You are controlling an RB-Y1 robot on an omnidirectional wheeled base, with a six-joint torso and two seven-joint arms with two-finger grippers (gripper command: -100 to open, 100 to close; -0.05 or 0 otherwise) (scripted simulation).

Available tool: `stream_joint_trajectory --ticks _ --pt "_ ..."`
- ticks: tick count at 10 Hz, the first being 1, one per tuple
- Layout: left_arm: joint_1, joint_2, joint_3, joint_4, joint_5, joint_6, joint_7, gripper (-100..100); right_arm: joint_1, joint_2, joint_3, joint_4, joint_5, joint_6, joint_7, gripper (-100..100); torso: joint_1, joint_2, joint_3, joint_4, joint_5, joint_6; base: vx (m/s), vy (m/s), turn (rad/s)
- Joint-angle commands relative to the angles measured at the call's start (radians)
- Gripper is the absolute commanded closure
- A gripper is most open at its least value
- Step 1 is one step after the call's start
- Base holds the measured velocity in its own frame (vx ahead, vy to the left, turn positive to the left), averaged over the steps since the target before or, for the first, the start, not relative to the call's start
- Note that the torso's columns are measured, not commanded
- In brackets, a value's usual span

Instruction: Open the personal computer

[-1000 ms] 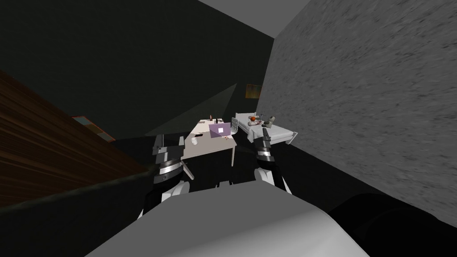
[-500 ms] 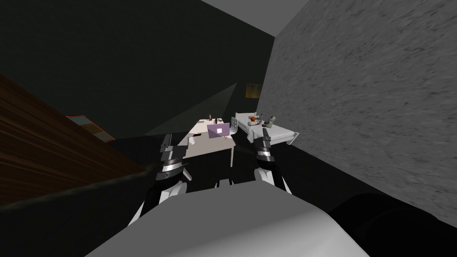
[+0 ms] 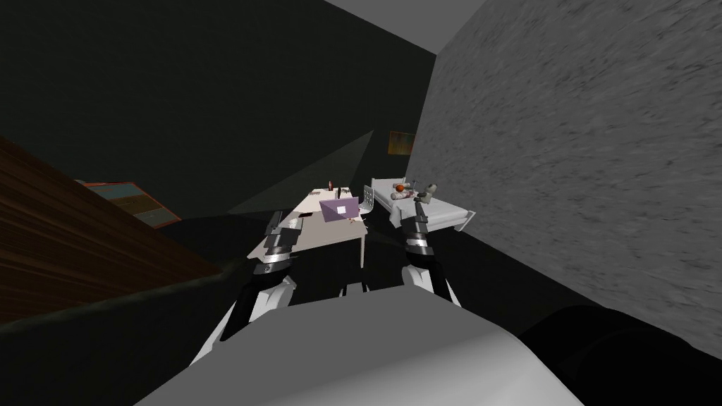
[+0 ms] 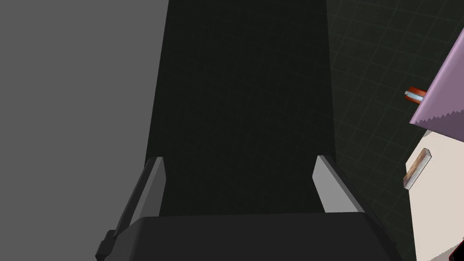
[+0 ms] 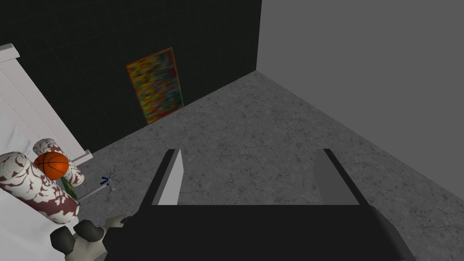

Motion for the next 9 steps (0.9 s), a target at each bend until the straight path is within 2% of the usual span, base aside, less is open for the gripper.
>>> stream_joint_trajectory --ticks 1,9 --pt "-0.049 0.028 0.010 0.041 0.039 0.065 0.022 -100 0.000 0.000 0.000 0.000 0.000 0.000 0.000 0 -0.001 0.000 0.000 0.000 0.000 0.000 0.094 -0.207 0.037" --pt "-0.216 0.105 0.047 0.216 0.176 0.255 0.103 -100 0.000 0.000 0.000 0.000 0.000 0.000 0.000 0 -0.001 -0.001 -0.001 0.000 0.000 0.000 0.101 -0.200 0.041"
